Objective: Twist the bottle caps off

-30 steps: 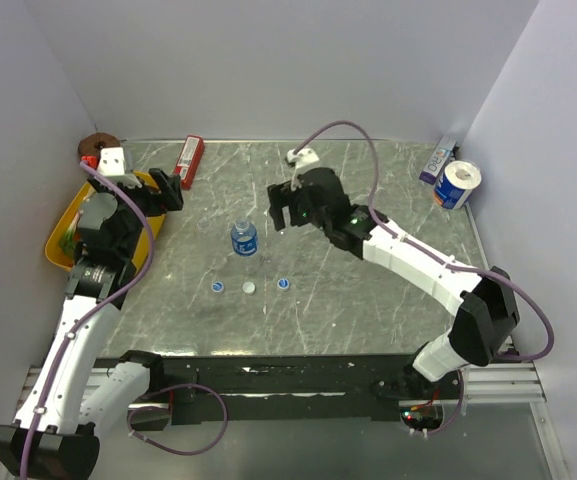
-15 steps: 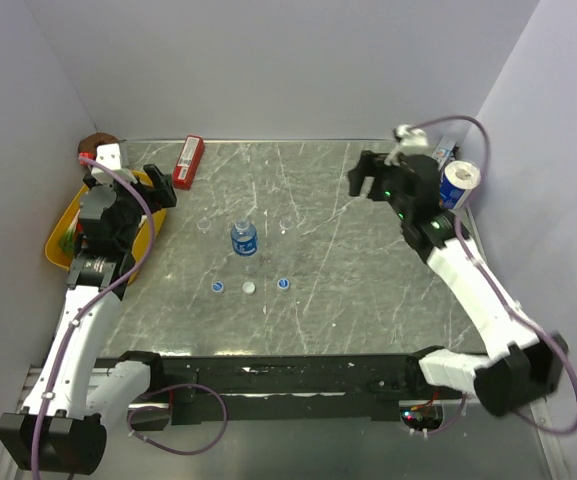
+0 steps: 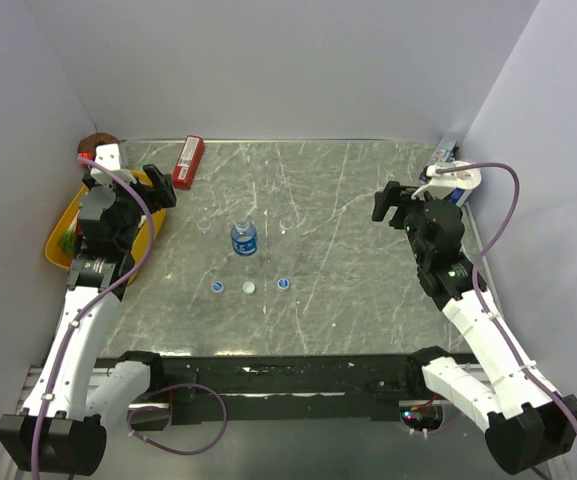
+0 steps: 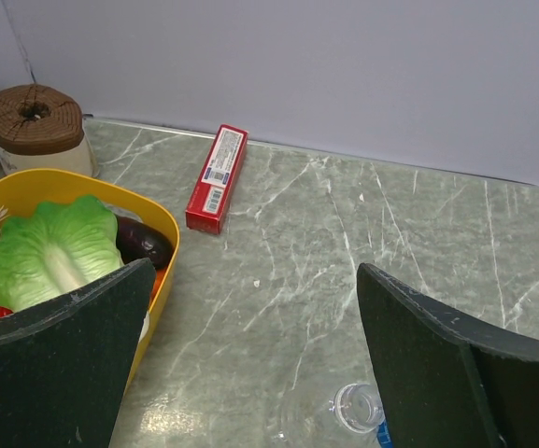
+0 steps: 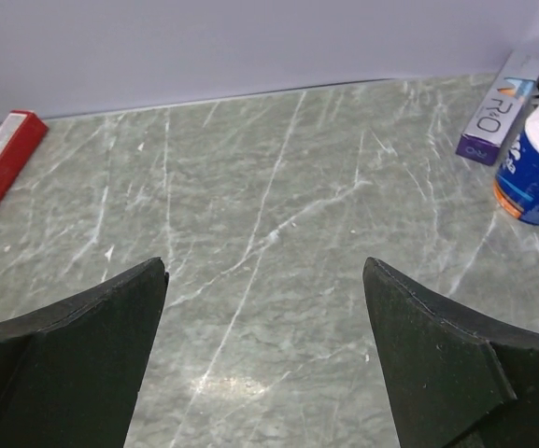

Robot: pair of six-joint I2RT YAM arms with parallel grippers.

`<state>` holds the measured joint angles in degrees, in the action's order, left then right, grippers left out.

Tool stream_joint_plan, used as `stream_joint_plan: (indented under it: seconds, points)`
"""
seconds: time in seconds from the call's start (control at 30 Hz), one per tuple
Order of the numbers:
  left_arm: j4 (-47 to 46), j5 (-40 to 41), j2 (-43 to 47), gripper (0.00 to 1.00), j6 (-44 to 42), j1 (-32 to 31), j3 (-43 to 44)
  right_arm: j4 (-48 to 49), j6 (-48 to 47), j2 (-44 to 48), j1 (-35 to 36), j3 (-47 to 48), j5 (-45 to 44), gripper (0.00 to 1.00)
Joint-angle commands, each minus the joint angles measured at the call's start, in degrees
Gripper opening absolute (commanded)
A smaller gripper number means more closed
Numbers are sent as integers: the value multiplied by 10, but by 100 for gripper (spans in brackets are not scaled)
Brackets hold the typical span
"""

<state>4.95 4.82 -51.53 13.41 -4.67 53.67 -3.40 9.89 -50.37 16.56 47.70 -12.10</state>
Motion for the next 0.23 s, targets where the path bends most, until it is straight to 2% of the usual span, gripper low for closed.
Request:
stream_joint_plan:
  seconds: [0.0,0.2]
  points:
    - [-20,1,1,96,12,3,12,31,-9,13,-4,-5,-23,93]
    - [-16,7,-1,96,17,3,15,31,-10,19,-5,-11,-30,93]
